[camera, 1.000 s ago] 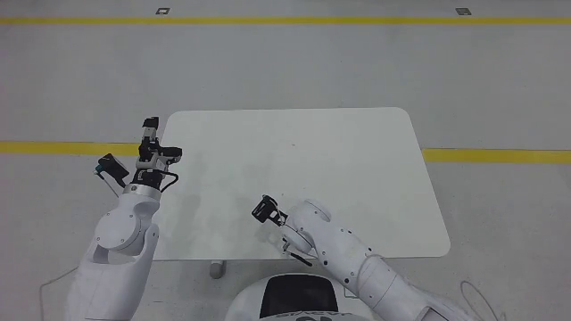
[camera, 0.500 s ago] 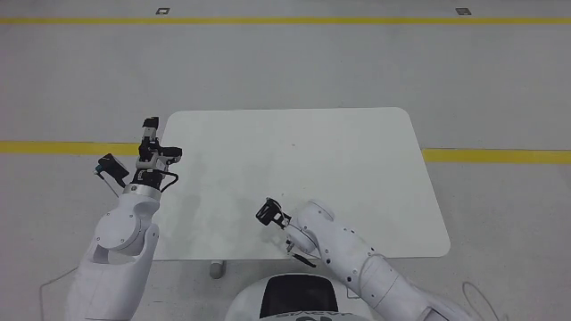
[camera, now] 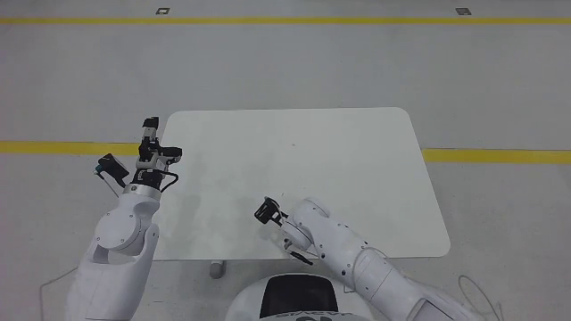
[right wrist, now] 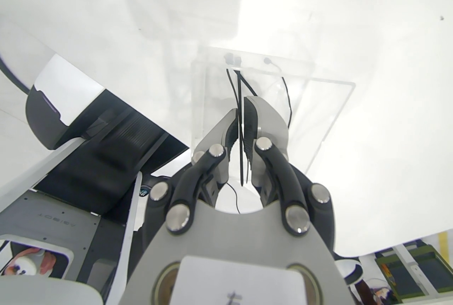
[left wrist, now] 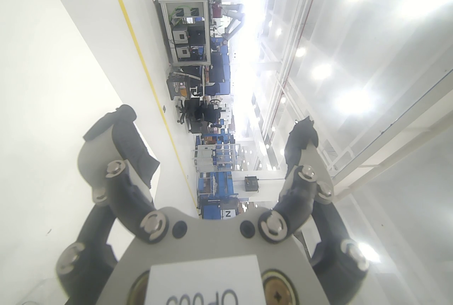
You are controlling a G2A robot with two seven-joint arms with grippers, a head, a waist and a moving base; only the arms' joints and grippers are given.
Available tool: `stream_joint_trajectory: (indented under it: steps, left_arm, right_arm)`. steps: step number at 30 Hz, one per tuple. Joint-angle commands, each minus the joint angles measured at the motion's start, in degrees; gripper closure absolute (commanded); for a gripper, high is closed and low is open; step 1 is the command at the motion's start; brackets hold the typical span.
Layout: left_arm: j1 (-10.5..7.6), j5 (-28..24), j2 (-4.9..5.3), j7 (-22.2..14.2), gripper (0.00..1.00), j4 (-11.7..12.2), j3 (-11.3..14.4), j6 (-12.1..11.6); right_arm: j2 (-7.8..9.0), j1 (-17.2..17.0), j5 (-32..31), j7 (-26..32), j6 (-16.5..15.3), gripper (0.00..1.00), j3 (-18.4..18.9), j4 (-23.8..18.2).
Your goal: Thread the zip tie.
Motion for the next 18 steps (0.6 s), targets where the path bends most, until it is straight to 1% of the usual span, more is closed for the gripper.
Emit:
stream_joint_trajectory:
  steps: [1,9,10,18]
  left_arm:
    - [0.00,0.0,0.00,0.0,0.00,0.0,0.0,0.0]
    - [0.00,0.0,0.00,0.0,0.00,0.0,0.0,0.0]
    - [0.00,0.0,0.00,0.0,0.00,0.0,0.0,0.0]
    - [0.00,0.0,0.00,0.0,0.00,0.0,0.0,0.0]
  right_arm:
    - [0.02,-0.1,-0.2,0.0,0.2,0.90,0.0,-0.4]
    - [0.17,-0.5,-0.5,0.2,0.1,0.87,0.1,-1.0]
    - [0.17,-0.5,-0.4,0.2,0.1,0.85,0.1,-0.9]
    - [0.10,-0.3,-0.4,0.1,0.4,0.84,0.1,-1.0]
